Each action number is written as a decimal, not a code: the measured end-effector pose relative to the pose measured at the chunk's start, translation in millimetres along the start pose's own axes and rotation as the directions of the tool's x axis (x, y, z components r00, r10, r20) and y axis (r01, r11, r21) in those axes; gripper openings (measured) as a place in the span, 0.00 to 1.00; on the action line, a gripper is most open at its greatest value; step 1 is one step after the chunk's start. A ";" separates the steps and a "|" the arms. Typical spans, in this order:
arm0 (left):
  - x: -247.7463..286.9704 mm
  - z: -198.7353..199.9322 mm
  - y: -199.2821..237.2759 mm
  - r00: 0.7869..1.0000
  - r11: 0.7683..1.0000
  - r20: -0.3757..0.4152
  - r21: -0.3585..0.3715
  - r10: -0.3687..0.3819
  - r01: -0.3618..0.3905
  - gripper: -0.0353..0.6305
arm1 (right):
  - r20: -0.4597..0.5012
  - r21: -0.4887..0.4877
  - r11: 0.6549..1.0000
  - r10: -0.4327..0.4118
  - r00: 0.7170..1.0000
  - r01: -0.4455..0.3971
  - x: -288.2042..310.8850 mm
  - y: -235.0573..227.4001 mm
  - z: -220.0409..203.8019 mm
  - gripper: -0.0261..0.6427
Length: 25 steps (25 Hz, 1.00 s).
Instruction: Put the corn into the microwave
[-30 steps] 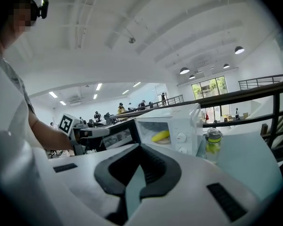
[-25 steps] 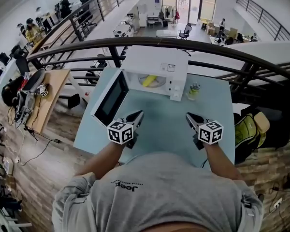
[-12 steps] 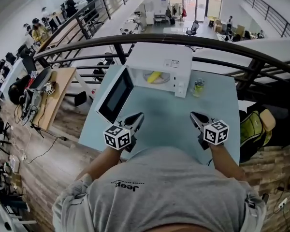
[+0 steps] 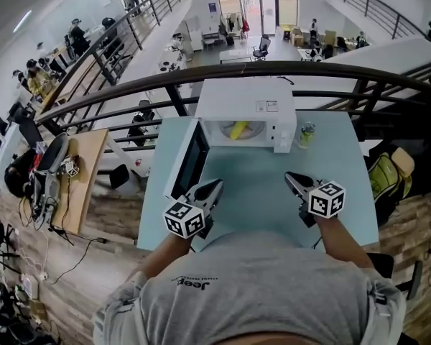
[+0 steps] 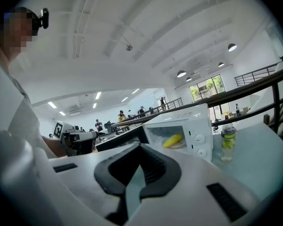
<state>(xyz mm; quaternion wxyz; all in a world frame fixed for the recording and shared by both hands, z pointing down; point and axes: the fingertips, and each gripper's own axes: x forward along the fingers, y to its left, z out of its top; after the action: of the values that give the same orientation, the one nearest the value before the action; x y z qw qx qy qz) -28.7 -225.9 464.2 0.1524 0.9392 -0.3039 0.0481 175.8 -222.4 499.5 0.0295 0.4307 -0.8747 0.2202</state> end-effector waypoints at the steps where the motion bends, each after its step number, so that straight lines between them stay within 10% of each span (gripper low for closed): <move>1: -4.0 1.1 5.1 1.000 1.000 0.004 0.002 -0.006 0.006 0.08 | -0.003 -0.002 1.000 -0.002 1.000 0.002 4.3 5.1 0.7 0.06; 25: -13.2 14.1 -0.9 1.000 1.000 0.031 -0.029 -0.004 0.004 0.08 | -0.008 -0.042 0.999 -0.009 1.000 0.009 -20.6 7.1 14.2 0.06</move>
<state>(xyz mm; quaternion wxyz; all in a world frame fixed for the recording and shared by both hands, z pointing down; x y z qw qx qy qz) -38.9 -222.3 448.2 0.1617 0.9381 -0.3050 0.0290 185.2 -209.2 479.2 0.0432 0.4331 -0.8771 0.2033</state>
